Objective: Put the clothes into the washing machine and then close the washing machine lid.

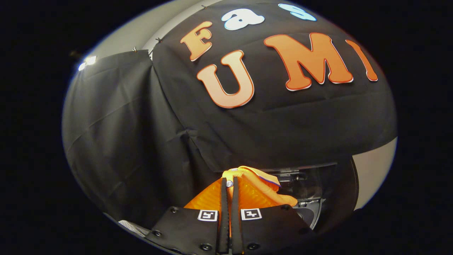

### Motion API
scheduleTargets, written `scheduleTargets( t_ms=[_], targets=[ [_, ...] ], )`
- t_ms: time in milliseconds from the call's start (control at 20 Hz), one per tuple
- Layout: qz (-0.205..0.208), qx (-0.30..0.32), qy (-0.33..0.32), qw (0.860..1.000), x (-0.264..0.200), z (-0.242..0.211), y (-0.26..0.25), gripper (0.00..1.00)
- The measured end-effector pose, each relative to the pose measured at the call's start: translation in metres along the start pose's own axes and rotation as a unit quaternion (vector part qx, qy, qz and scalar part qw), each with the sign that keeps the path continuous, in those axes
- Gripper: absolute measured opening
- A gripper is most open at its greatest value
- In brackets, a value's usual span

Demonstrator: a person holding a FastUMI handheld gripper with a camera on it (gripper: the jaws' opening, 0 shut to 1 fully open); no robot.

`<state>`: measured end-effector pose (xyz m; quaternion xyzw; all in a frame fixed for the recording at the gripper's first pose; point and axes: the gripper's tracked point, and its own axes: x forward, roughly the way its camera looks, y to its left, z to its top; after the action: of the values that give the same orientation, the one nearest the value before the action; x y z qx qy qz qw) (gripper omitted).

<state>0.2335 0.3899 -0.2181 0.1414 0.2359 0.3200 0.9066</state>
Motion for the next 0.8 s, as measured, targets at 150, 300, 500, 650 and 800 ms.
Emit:
scheduleTargets(
  t_ms=[150, 300, 500, 650, 800],
  targets=[
    [-0.013, 0.006, 0.032, 0.999, 0.019, -0.035, -0.014, 0.11],
    [-0.024, 0.01, 0.064, 0.998, 0.028, -0.071, -0.027, 0.11],
    [-0.037, 0.013, 0.099, 0.994, 0.047, -0.111, -0.043, 0.11],
    [-0.047, 0.018, 0.124, 0.991, 0.059, -0.141, -0.052, 0.11],
    [-0.057, 0.028, 0.144, 0.988, 0.071, -0.167, -0.061, 0.11]
  ],
)
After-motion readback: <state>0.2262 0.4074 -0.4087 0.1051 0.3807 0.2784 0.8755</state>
